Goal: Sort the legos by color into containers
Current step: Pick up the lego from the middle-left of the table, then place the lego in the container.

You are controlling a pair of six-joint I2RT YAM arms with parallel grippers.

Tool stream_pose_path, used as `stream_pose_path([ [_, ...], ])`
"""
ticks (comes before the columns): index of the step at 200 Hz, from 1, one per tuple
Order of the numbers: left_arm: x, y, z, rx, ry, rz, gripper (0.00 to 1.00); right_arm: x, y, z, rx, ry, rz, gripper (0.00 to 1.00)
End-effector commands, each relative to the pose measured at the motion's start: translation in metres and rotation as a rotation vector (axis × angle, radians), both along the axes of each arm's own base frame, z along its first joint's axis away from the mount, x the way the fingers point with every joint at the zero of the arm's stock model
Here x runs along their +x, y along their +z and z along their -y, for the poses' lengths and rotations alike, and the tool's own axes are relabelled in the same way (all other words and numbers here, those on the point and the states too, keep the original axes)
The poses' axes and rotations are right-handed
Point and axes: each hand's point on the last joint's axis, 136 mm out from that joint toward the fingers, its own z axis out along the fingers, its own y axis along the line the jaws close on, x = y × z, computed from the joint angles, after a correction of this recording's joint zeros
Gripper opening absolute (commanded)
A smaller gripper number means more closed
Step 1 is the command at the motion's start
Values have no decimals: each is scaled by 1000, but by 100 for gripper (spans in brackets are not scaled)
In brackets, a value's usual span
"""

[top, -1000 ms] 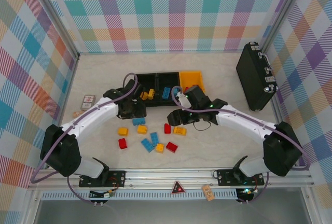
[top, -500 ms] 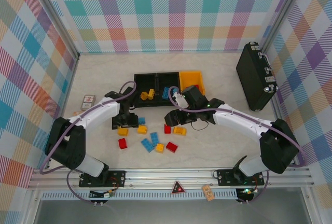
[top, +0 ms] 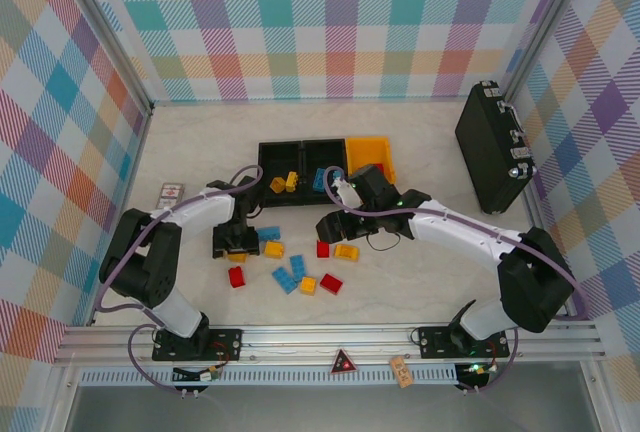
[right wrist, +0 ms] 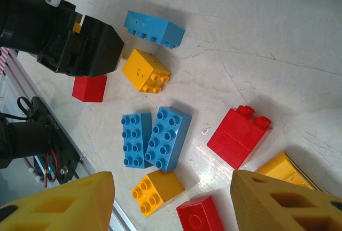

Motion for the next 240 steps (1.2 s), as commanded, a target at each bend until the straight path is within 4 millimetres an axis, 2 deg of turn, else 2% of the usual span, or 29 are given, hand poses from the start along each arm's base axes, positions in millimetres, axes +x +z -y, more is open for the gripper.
stream_pose_path([
  [1, 2, -4, -1, -6, -2, -4, 53, 0, 2, -7, 18, 18, 5, 59],
  [20, 2, -2, -1, -6, -5, -6, 39, 1, 2, -6, 13, 12, 8, 59],
  [32, 2, 1, -1, -4, -5, 0, 35, 1, 2, -6, 13, 12, 10, 59],
  [62, 9, 21, -1, -12, -1, 50, 33, 2, 4, -7, 20, 16, 13, 59],
  [108, 34, 62, 16, -93, 3, 166, 33, 7, 14, -8, 31, -9, 37, 59],
  [143, 68, 95, 34, -163, -5, 273, 33, 22, 21, 2, 5, -84, 63, 60],
  [170, 100, 110, 55, -218, -15, 338, 33, 37, 24, 13, -2, -170, 67, 60],
  [198, 135, 119, 74, -248, -15, 400, 33, 47, 28, 21, -14, -228, 76, 60],
  [240, 180, 120, 90, -223, -36, 443, 33, 46, 27, 26, -27, -246, 78, 60],
])
